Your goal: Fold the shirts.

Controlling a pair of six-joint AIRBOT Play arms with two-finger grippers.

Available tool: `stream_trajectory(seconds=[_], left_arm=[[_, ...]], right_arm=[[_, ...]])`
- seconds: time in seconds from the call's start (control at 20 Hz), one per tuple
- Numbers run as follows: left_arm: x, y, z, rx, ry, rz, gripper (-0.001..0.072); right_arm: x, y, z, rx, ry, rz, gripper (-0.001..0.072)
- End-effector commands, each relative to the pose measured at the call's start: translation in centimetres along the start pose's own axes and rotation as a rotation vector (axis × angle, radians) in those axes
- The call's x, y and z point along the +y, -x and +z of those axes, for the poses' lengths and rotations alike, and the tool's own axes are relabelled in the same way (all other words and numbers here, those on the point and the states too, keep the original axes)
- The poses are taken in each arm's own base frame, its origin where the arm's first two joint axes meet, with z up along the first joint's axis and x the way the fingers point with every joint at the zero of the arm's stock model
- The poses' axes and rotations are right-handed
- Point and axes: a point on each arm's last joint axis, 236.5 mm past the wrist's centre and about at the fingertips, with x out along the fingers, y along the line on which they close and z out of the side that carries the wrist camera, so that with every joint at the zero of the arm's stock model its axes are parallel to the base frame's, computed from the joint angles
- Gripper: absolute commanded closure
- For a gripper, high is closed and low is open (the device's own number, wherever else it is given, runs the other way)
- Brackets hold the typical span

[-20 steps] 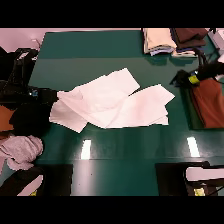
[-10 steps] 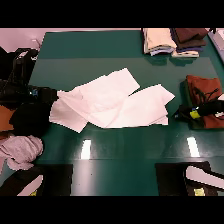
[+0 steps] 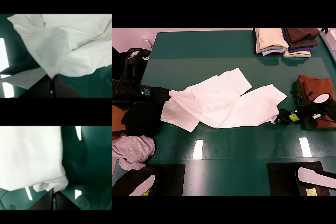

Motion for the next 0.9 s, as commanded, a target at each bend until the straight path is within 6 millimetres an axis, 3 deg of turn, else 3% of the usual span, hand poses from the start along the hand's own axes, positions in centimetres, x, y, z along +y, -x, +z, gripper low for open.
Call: stream_trajectory(seconds=[0.0,0.05,0.15,0.25,0.35,0.5,0.65,0.75,0.85], left_arm=[[-0.1,0.2,0.4,-0.018,-0.002,-0.002,0.0687],[-0.3,0.8,1.1,-0.041,-0.008,-0.003,0.0687],[-1.3,3.5,3.8,-0.13,-0.031,-0.013,0.0687],[-3.1,8.6,7.8,-0.279,-0.069,-0.033,0.0687],[-5.4,15.7,11.6,-0.468,-0.122,-0.06,0.0687],[-8.8,27.7,14.2,-0.749,-0.197,-0.1,0.0687],[-11.2,38.0,13.6,-0.984,-0.264,-0.131,0.0687],[-12.0,41.8,13.0,-1.082,-0.282,-0.148,0.0688],[-12.4,43.5,13.1,-1.139,-0.285,-0.16,0.0687]], right_arm=[[0.9,0.5,0.5,-0.043,0.037,-0.007,0.0694],[2.0,1.7,1.0,-0.093,0.049,0.014,0.0694],[5.0,6.7,3.2,-0.255,0.11,0.052,0.0694],[9.5,15.0,5.4,-0.488,0.23,0.072,0.0694],[14.2,24.0,5.8,-0.715,0.364,0.062,0.0694],[21.4,37.0,2.1,-1.046,0.565,0.038,0.0694],[25.3,46.2,-3.5,-1.3,0.677,-0.038,0.0694],[25.7,50.1,-6.1,-1.41,0.671,-0.107,0.0695],[25.8,52.3,-7.7,-1.457,0.658,-0.152,0.0695]])
